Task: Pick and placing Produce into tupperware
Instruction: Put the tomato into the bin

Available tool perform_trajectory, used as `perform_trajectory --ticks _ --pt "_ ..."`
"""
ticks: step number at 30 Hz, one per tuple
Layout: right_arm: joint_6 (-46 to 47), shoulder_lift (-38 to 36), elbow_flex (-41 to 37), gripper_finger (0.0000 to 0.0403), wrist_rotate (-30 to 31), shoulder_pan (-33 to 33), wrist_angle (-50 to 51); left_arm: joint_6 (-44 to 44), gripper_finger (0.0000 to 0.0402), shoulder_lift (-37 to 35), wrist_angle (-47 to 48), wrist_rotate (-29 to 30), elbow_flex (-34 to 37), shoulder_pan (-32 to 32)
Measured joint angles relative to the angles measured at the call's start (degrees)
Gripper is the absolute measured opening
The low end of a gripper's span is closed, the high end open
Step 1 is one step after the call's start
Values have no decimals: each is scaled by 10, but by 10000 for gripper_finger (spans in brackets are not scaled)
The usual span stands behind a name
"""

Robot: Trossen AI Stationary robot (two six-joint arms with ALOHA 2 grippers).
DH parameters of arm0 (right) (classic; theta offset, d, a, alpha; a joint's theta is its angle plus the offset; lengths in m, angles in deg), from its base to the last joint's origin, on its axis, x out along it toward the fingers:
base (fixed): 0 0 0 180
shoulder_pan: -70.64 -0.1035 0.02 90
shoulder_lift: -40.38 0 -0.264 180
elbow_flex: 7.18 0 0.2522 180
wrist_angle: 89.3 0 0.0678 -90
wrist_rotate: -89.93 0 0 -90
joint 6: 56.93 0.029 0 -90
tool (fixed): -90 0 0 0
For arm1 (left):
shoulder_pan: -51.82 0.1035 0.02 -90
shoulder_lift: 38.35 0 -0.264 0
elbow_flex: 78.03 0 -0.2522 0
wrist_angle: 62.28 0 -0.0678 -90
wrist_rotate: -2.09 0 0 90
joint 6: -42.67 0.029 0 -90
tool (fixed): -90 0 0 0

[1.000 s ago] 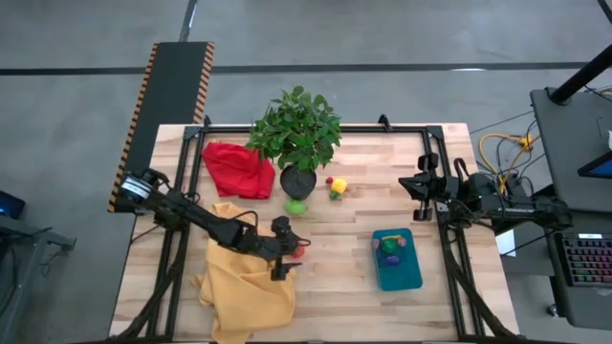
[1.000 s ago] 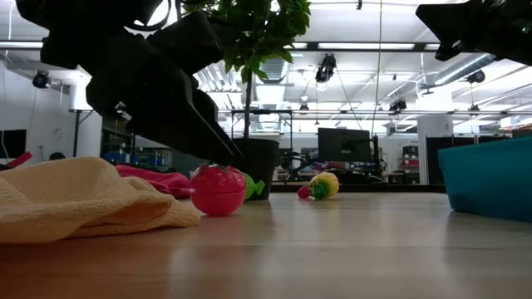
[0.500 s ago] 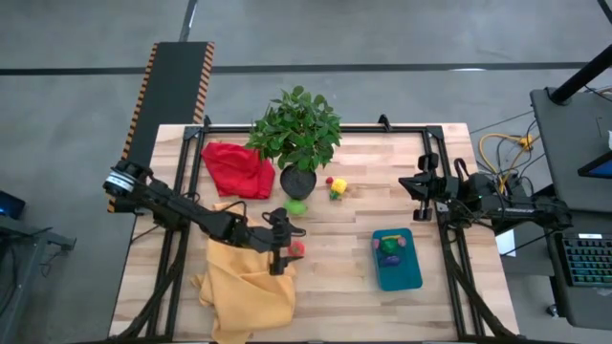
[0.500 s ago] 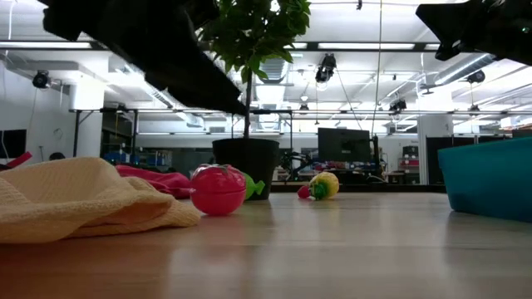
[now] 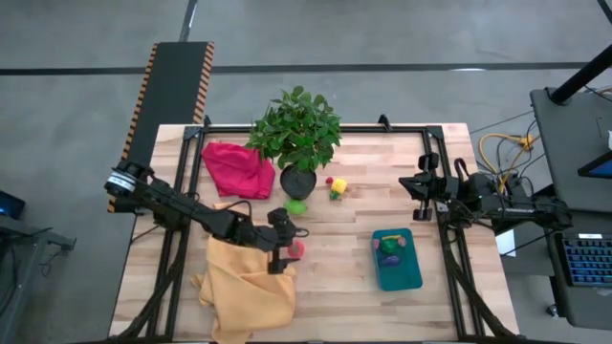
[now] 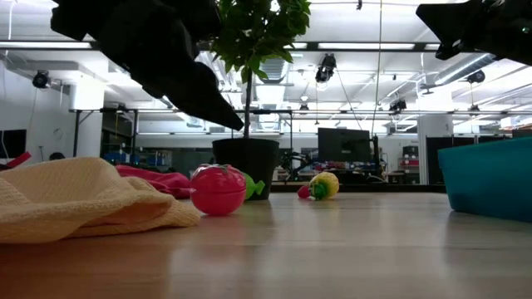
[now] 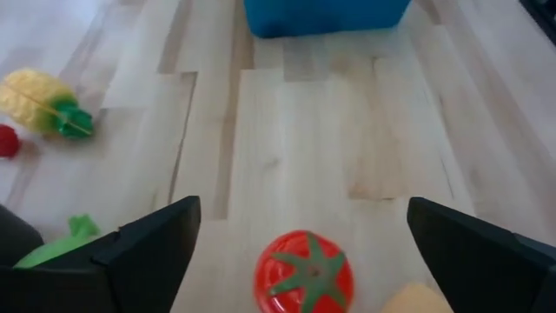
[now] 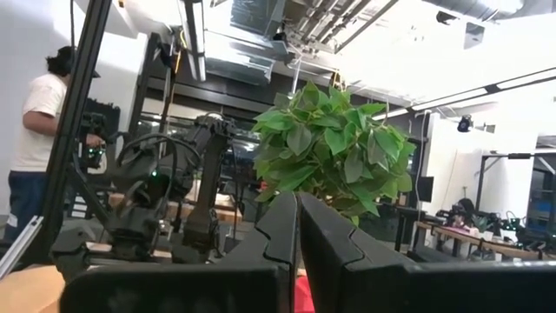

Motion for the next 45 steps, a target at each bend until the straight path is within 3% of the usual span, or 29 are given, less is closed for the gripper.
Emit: perform_trajectory --ticks 8,25,45 --pt "0 0 0 9 0 0 1 -15 375 0 16 -6 -9 0" --pt "-2 0 0 9 0 0 2 -30 373 17 47 0 1 -1" --pt "-7 16 0 9 15 0 2 -15 373 108 54 -10 -34 -2"
